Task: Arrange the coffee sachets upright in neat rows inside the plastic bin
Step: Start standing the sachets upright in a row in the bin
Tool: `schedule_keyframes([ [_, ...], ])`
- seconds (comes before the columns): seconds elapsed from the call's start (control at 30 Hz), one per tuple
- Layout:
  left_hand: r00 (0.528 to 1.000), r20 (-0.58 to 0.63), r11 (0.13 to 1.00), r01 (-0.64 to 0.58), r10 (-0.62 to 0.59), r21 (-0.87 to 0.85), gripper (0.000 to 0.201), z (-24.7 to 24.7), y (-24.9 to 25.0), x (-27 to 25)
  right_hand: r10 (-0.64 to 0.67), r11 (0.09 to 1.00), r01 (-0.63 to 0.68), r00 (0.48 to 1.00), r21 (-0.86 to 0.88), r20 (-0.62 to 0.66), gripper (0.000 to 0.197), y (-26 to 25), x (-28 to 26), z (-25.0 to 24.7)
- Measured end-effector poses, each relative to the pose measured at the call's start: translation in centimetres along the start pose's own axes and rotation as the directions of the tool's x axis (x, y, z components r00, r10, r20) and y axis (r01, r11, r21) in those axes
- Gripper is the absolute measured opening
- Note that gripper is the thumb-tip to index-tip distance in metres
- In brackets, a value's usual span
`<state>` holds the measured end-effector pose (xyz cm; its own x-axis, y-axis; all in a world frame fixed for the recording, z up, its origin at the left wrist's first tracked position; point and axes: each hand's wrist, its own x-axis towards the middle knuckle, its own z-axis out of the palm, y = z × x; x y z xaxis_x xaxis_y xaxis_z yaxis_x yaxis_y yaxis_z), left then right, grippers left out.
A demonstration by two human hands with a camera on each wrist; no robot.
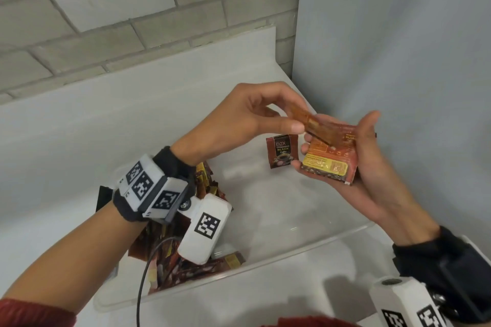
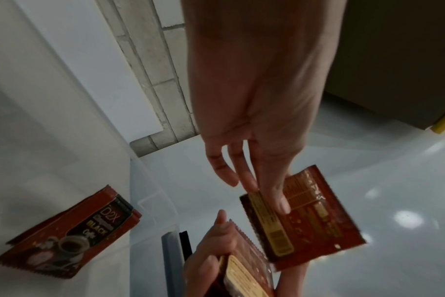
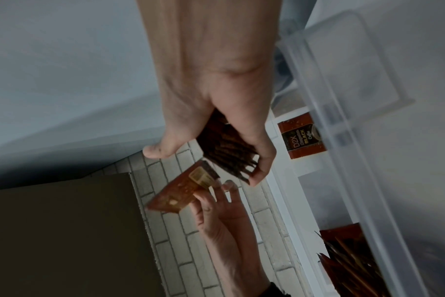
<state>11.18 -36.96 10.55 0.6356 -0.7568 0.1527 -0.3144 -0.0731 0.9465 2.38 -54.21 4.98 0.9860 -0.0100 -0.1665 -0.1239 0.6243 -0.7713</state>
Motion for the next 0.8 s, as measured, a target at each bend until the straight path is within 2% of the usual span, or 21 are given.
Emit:
schedule_keyframes([
  [0.07, 0.999, 0.025, 1.000, -0.028, 0.028, -0.008, 0.014, 0.0, -0.2, -0.1, 0.024, 0.999, -0.023, 1.000, -0.031, 0.017, 0.108, 0.1, 0.0, 0.1],
  [0.27, 0.997, 0.075, 0.999, -0.034, 0.035, -0.014, 0.018, 0.4, -1.2, -0.4, 0.071, 0.993, -0.063, 0.994, -0.097, 0.080, 0.063, -0.1, -0.5, -0.2],
  [0.43, 0.998, 0.057, 0.999, -0.027, 0.026, 0.017, 0.020, 0.4, -1.7, -0.4, 0.070, 0.992, -0.065, 0.996, -0.105, 0.046, 0.043, -0.4, -0.5, -0.1],
  [0.5, 1.000, 0.002, 1.000, 0.004, -0.004, 0.025, 0.024, 0.4, -1.6, -0.5, 0.052, 0.995, -0.049, 0.998, -0.089, 0.033, 0.035, -0.4, -0.6, -0.2],
  [0.57, 0.995, -0.070, 0.998, 0.066, -0.064, 0.024, 0.022, 0.2, -1.3, -0.6, 0.031, 0.997, -0.030, 0.999, -0.076, 0.013, 0.032, -0.4, -0.5, -0.1],
  [0.63, 0.984, -0.100, 0.989, 0.149, -0.150, -0.012, 0.031, 0.2, -0.8, -0.9, 0.006, 0.997, -0.007, 1.000, -0.072, -0.013, 0.033, -0.3, -0.4, -0.2],
  [0.7, 0.974, -0.075, 0.977, 0.213, -0.215, -0.024, 0.042, 0.2, -0.3, -1.1, -0.019, 0.997, 0.016, 0.999, -0.073, -0.030, 0.035, -0.3, -0.4, -0.2],
  [0.8, 0.970, -0.017, 0.970, 0.242, -0.242, 0.001, 0.049, 0.2, 0.0, -1.4, -0.050, 0.998, 0.048, 0.998, -0.037, -0.041, 0.037, -0.2, -0.4, -0.2],
])
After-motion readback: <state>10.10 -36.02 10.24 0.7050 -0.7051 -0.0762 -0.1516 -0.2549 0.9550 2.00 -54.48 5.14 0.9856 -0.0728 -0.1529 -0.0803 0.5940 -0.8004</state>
